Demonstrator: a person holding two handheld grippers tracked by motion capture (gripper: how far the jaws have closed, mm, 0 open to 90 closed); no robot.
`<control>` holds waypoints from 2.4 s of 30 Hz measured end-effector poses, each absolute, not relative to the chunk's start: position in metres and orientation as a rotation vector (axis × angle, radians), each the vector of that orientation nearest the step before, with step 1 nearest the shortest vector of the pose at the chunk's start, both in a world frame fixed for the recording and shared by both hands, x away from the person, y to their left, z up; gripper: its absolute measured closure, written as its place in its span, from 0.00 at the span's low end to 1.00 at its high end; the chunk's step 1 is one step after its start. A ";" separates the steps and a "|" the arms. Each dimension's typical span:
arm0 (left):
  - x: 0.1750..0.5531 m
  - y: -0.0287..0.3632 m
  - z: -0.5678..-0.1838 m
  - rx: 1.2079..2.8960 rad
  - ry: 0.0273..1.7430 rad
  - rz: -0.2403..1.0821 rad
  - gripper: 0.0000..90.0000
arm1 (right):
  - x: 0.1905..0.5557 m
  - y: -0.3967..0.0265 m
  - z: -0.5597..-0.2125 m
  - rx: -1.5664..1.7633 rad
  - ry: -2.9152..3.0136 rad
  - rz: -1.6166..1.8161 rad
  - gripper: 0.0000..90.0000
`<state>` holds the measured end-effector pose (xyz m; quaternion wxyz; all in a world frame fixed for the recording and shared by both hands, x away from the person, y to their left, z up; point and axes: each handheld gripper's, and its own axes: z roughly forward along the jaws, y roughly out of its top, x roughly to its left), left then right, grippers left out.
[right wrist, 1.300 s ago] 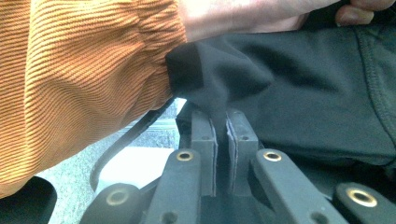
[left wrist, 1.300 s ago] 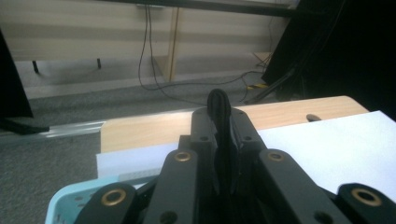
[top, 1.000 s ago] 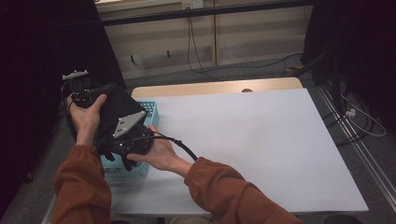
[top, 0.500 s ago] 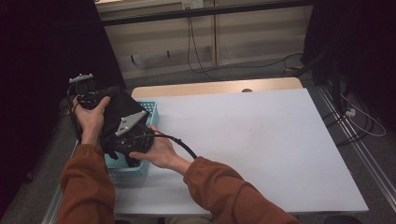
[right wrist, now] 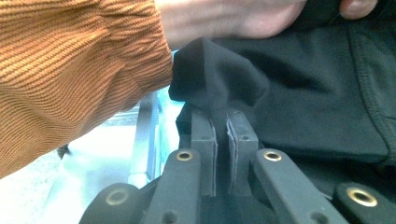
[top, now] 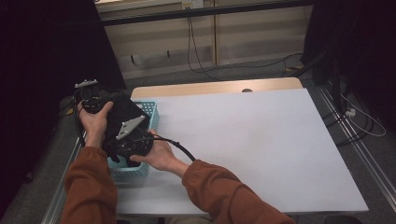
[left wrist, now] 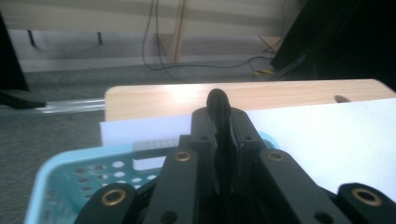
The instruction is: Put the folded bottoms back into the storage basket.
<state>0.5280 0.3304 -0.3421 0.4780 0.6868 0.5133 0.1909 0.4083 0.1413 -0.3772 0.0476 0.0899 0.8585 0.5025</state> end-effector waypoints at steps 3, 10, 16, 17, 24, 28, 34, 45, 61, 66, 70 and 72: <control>0.528 0.329 -0.347 1.684 1.253 0.463 0.92 | 0.407 0.143 -0.380 0.274 2.624 1.524 0.94; 0.530 0.333 -0.358 1.705 1.283 0.461 0.92 | 0.406 0.146 -0.388 0.283 2.642 1.502 0.94; 0.530 0.342 -0.365 1.689 1.313 0.475 0.92 | 0.409 0.149 -0.393 0.294 2.647 1.502 0.94; 0.530 0.344 -0.366 1.685 1.320 0.480 0.92 | 0.410 0.149 -0.395 0.296 2.649 1.502 0.94; 0.527 0.353 -0.373 1.690 1.347 0.510 0.92 | 0.408 0.154 -0.403 0.305 2.656 1.491 0.94; 0.527 0.358 -0.376 1.697 1.360 0.508 0.92 | 0.408 0.157 -0.404 0.291 2.662 1.473 0.94; 0.527 0.364 -0.382 1.697 1.388 0.518 0.92 | 0.407 0.160 -0.405 0.285 2.666 1.450 0.93; 0.529 0.363 -0.384 1.706 1.396 0.542 0.90 | 0.409 0.162 -0.405 0.301 2.682 1.444 0.94; 0.520 0.365 -0.373 1.690 1.404 0.609 0.20 | 0.414 0.146 -0.397 0.350 2.698 1.455 0.59; 0.511 0.363 -0.365 1.685 1.357 0.629 0.10 | 0.419 0.135 -0.397 0.403 2.685 1.469 0.53; 0.502 0.359 -0.361 1.699 1.322 0.639 0.06 | 0.420 0.128 -0.396 0.424 2.677 1.495 0.44; 0.498 0.357 -0.359 1.724 1.294 0.647 0.05 | 0.420 0.124 -0.395 0.434 2.664 1.498 0.39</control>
